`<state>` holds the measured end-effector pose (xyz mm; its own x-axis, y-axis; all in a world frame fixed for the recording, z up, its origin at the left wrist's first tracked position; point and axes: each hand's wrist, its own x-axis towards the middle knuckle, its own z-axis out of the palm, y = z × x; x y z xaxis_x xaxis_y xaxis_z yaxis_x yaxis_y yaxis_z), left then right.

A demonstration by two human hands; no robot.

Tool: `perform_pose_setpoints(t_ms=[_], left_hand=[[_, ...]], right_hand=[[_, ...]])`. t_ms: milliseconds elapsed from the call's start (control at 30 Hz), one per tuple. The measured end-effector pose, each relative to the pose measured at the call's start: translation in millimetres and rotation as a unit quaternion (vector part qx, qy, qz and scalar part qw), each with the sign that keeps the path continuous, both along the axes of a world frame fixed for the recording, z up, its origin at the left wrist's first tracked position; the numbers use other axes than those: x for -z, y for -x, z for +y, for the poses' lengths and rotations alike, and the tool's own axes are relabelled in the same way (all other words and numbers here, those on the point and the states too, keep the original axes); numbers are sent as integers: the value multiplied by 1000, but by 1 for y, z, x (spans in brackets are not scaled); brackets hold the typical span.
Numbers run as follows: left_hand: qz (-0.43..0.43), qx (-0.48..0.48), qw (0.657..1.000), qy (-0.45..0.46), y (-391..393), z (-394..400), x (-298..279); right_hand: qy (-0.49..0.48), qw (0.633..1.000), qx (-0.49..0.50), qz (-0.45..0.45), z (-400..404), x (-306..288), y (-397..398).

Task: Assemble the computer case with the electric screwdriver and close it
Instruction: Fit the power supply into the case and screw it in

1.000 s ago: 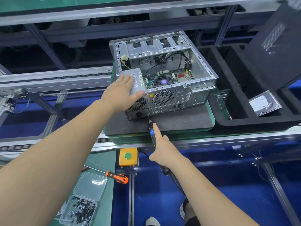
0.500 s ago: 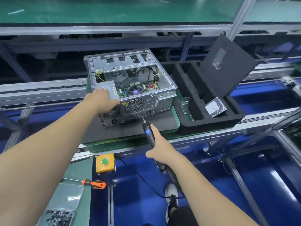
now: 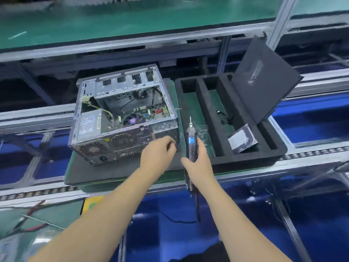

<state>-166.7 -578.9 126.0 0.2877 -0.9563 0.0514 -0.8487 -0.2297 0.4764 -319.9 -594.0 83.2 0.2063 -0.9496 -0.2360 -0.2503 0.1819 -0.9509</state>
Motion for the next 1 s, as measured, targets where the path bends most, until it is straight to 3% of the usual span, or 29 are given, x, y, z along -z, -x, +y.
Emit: perform_pose_setpoints(t_ms=[133, 267, 400, 600, 700, 1000], left_hand=[[-73, -6, 992, -98, 50, -54, 31], [-171, -35, 962, -212, 76, -101, 46], [-247, -49, 933, -257, 85, -138, 53], [-342, 11, 884, -319, 83, -173, 68], [-365, 21, 865, -344, 81, -179, 71], [-351, -2, 865, -357, 79, -189, 74]], right_hand=[[-32, 999, -34, 5, -57, 17, 42], [-46, 993, -106, 7, -106, 16, 55], [-70, 986, -149, -7, -130, 15, 60], [-97, 984, -149, -24, -153, 26, 75], [-101, 983, -153, -23, -160, 30, 85], [-100, 980, -166, -36, -172, 27, 89]])
